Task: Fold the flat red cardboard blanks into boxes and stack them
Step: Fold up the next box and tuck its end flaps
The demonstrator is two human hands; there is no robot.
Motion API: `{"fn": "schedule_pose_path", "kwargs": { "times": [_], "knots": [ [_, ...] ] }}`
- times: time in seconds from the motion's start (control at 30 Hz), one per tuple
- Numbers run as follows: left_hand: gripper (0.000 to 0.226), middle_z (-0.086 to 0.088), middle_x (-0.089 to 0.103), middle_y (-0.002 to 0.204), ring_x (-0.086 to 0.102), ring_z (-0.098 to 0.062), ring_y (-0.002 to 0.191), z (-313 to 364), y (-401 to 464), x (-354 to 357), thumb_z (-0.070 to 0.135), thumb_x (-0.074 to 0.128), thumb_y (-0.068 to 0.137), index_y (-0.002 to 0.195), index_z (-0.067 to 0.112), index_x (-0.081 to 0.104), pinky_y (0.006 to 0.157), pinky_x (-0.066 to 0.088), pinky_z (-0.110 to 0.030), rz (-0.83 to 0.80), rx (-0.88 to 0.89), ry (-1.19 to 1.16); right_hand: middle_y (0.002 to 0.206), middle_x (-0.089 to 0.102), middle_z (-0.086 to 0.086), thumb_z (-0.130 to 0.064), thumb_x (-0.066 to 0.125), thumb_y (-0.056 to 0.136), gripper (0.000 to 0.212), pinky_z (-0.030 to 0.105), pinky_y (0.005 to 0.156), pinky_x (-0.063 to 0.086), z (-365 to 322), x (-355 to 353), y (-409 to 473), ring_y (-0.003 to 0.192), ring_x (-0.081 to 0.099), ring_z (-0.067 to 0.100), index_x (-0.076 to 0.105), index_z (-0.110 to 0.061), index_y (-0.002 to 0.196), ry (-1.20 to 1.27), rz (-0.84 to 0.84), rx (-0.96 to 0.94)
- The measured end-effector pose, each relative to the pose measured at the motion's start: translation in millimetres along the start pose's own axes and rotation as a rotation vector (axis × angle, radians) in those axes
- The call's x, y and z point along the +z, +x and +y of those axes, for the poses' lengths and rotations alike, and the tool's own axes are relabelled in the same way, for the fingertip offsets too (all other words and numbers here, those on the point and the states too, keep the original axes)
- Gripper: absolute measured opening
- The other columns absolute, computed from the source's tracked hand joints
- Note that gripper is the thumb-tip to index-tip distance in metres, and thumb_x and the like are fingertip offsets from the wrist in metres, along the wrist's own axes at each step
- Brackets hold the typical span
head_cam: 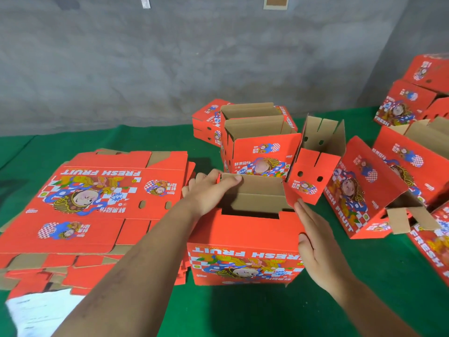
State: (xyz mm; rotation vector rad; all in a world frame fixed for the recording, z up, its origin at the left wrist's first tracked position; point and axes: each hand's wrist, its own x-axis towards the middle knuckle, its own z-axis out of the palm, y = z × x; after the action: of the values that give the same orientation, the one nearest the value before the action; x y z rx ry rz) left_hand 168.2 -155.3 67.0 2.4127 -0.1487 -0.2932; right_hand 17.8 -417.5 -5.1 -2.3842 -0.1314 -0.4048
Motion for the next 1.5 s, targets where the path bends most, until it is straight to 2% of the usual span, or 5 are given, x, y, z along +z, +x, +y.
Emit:
{"fn": "schedule_pose_path", "kwargs": {
  "times": [0.43, 0.9, 1.13, 1.33, 1.5],
  "knots": [
    [0.066, 0.009, 0.072, 0.118, 0.061, -0.014, 0.116, -33, -8, 18, 0.063, 0.03, 0.102, 0.099, 0.022, 0.083, 0.106, 0.042, -0.041, 0.099, 0.526, -0.155, 0.141, 0.051, -0.025, -0.048, 0.046, 0.096, 0.035, 0.022, 0.112, 0.029, -13, -2, 17, 0.132, 0.041, -0.011, 0.074, -0.035, 0.112, 0.137, -0.046, 0.168],
    [0.085, -0.004, 0.035, 0.14, 0.029, -0.032, 0.134, -12, -44, 45, 0.086, 0.064, 0.073, 0.138, 0.035, 0.042, 0.099, 0.043, -0.058, 0.129, -0.034, 0.644, 0.147, 0.034, 0.009, -0.078, 0.077, 0.062, 0.133, 0.054, 0.091, 0.053, -35, 13, 57, 0.124, 0.057, 0.04, -0.007, -0.04, 0.157, -0.374, -0.21, 0.512],
    [0.083, -0.012, 0.04, 0.161, 0.038, -0.031, 0.15, -45, -57, 20, 0.076, 0.046, 0.095, 0.159, 0.024, 0.039, 0.124, 0.03, -0.049, 0.065, -0.354, -0.657, 0.145, 0.055, -0.001, -0.073, 0.046, 0.094, 0.064, 0.04, 0.102, 0.038, -24, 4, 49, 0.135, 0.052, 0.026, 0.044, -0.034, 0.145, 0.214, -0.046, 0.6],
    [0.008, -0.003, 0.063, 0.082, 0.059, -0.018, 0.072, -18, -87, 37, 0.029, 0.061, 0.098, 0.09, 0.029, 0.062, 0.065, 0.048, -0.031, 0.335, -0.214, -1.038, 0.096, 0.06, -0.004, -0.089, 0.056, 0.064, 0.068, 0.038, 0.073, 0.042, -38, -22, 39, 0.085, 0.058, 0.015, 0.045, -0.033, 0.1, 0.36, 0.31, 0.683],
    [0.067, -0.004, 0.075, 0.125, 0.073, -0.022, 0.103, -25, -91, 37, 0.022, 0.077, 0.069, 0.134, 0.03, 0.06, 0.088, 0.058, -0.039, 0.06, -0.168, -1.445, 0.113, 0.061, -0.014, -0.039, 0.079, 0.081, 0.039, 0.037, 0.08, 0.053, -34, -32, 35, 0.107, 0.064, 0.018, 0.058, -0.039, 0.113, 0.583, 0.454, 0.505]
  ]
}}
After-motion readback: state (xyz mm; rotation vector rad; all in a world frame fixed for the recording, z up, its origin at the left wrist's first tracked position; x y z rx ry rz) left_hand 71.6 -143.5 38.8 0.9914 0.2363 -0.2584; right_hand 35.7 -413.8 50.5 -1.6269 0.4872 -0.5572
